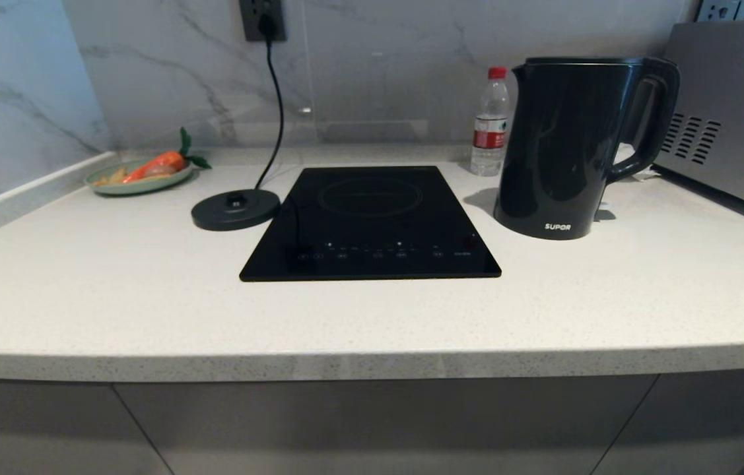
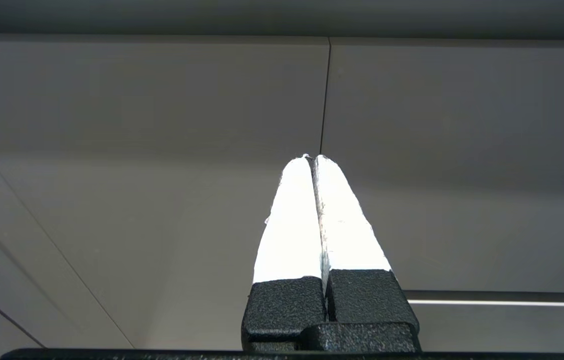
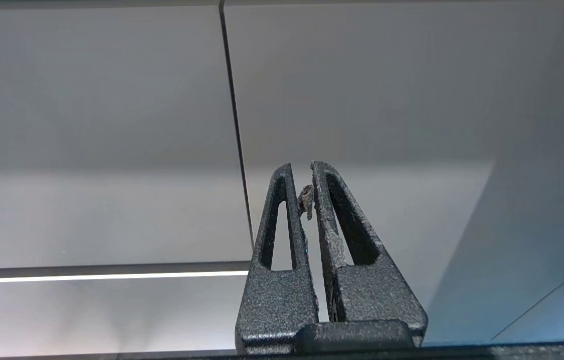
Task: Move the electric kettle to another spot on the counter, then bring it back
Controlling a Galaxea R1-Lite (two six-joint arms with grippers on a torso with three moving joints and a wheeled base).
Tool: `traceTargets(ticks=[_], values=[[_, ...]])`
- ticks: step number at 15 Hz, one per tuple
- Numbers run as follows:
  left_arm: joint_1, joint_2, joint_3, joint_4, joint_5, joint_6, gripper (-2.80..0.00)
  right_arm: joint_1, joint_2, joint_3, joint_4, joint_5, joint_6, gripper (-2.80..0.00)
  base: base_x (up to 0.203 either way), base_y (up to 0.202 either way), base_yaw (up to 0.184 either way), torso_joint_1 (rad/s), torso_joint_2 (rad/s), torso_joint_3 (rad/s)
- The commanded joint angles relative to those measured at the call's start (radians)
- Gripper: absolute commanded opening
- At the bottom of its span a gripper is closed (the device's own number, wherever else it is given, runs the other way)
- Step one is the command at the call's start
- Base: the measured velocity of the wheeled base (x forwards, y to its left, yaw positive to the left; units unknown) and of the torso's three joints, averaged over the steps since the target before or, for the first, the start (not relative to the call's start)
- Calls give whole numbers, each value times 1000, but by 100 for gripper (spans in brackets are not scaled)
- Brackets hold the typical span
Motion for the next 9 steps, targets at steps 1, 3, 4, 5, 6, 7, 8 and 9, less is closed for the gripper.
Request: traceTargets(ticks=[1, 3, 4, 5, 6, 7, 8, 9], values=[[0, -4, 3, 0, 0, 0, -280, 0, 0, 0, -1, 0, -1, -280, 0, 0, 0, 0, 0, 0], [0, -3, 3, 0, 0, 0, -280, 0, 0, 0, -1, 0, -1, -280, 0, 0, 0, 0, 0, 0], [0, -3, 3, 0, 0, 0, -280, 0, 0, 0, 1, 0, -1, -280, 0, 0, 0, 0, 0, 0], [0, -3, 3, 0, 0, 0, -280, 0, 0, 0, -1, 0, -1, -280, 0, 0, 0, 0, 0, 0], [0, -4, 3, 0, 0, 0, -280, -1, 0, 0, 1, -1, -1, -280, 0, 0, 0, 0, 0, 0], [0, -3, 3, 0, 0, 0, -280, -1, 0, 0, 1, 1, -4, -280, 0, 0, 0, 0, 0, 0], [0, -4, 3, 0, 0, 0, -280, 0, 0, 1, 0, 5, -8, -280, 0, 0, 0, 0, 0, 0], [0, -4, 3, 0, 0, 0, -280, 0, 0, 0, 0, 0, 1, -280, 0, 0, 0, 0, 0, 0]])
